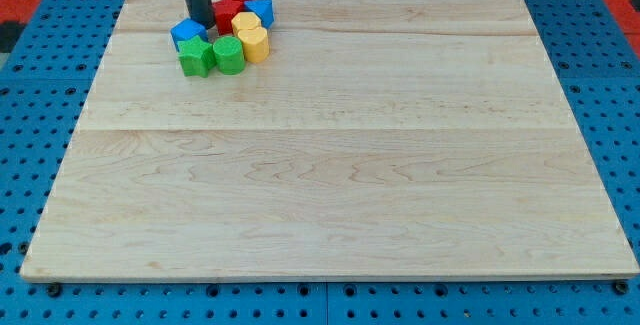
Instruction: Move stars into the group of blocks
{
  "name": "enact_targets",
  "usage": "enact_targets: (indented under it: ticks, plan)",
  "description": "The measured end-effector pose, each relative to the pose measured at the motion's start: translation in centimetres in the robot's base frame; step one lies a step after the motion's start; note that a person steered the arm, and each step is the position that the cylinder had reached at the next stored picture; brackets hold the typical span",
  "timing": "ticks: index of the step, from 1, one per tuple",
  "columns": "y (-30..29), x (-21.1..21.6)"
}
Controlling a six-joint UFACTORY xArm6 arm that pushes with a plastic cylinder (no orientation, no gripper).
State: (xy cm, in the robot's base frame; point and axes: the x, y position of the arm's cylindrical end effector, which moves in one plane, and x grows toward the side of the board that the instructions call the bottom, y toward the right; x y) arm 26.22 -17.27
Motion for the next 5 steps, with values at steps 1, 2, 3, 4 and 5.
enact_targets:
  ticks: [1, 2, 3, 4, 5]
  plan:
    - [-5.9, 0.3]
    - [-6.6, 4.8]
    - [-6.1, 7.5]
    - [-3.9, 7.3]
    - [-1.1, 7.0]
